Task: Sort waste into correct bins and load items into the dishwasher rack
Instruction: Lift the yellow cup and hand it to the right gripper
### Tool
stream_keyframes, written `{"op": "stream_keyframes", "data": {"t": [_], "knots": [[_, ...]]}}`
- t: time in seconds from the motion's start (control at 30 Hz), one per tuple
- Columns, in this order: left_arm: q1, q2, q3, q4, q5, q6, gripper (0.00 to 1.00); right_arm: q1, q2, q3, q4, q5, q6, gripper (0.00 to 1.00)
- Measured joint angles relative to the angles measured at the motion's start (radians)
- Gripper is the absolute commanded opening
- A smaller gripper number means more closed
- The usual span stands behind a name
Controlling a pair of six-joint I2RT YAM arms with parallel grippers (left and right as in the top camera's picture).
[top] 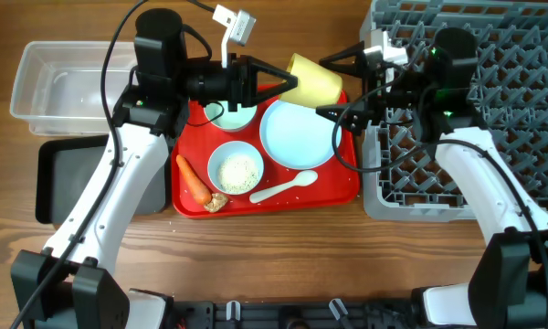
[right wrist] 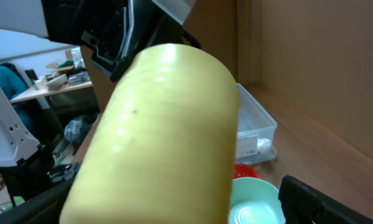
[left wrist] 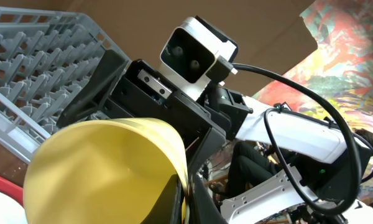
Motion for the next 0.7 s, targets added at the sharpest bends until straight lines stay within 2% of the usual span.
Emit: {"op": "stream_keyframes", "data": {"t": [0.43,0.53,0.7], "knots": [[0.000,0.000,0.000,0.000,0.003,0.000,0.04,0.023,0.000,0.000,0.031,0.000,0.019,0.76],[0.000,0.000,0.000,0.000,0.003,0.000,0.04,0.023,0.000,0.000,0.031,-0.001,0.019,0.66],[0.000,0.000,0.000,0.002,0.003,0.001,0.04,0.023,0.000,0.000,0.031,-0.007,0.023,0.56]]}}
